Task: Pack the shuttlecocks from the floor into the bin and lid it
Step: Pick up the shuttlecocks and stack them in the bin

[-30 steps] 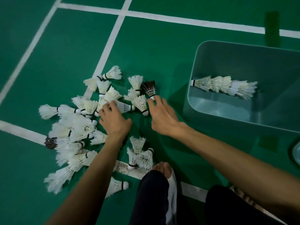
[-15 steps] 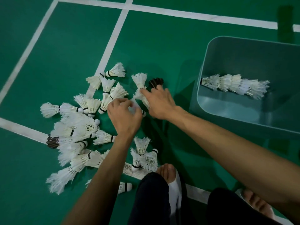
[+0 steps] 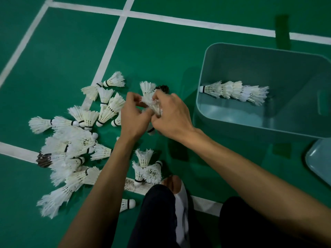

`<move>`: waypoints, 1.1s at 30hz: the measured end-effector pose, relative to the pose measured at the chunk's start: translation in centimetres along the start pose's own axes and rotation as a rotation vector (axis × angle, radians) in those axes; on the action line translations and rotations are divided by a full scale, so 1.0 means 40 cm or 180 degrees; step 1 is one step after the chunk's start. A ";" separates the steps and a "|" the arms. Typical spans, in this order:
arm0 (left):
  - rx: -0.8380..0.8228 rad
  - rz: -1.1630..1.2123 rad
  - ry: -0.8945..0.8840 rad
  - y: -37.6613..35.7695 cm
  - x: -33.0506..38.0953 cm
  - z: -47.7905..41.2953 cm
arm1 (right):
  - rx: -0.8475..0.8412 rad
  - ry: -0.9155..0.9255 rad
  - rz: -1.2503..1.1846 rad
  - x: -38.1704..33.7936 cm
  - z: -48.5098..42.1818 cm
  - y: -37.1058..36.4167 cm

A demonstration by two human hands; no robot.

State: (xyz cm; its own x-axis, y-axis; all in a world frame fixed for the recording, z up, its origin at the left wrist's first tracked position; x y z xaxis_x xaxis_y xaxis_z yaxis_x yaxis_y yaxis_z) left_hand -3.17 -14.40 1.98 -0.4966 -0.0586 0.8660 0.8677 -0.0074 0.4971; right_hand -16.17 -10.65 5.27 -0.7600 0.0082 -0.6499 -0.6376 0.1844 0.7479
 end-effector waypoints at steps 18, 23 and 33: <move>-0.0931 0.1175 -0.0406 -0.273 0.415 -0.001 | 0.0297 -0.0856 -0.0316 0.176 0.006 0.532; -0.0826 0.0376 -0.0640 -0.403 0.465 0.006 | 0.0634 -0.1608 0.0955 0.402 0.020 0.646; -0.2925 -0.3027 -0.0382 -0.570 0.410 0.013 | 0.0253 -0.1877 0.2443 0.587 -0.030 0.545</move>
State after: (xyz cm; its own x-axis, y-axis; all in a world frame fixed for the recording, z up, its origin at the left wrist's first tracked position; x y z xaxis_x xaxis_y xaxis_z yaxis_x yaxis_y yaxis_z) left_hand -31.11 -14.68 4.90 -0.8725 0.4329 0.2266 -0.1407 -0.6668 0.7318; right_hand -48.06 -7.60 6.47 -0.7666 0.6413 0.0317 0.0323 -0.0108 0.9994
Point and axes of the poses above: each hand's wrist, its own z-axis away from the middle knuckle, its own y-axis out of the back of the hand, x = y × z, the point moved 5 cm from there along -z, towards the middle knuckle, and after that the axes turned 6 degrees about x, right-handed, at the moved point
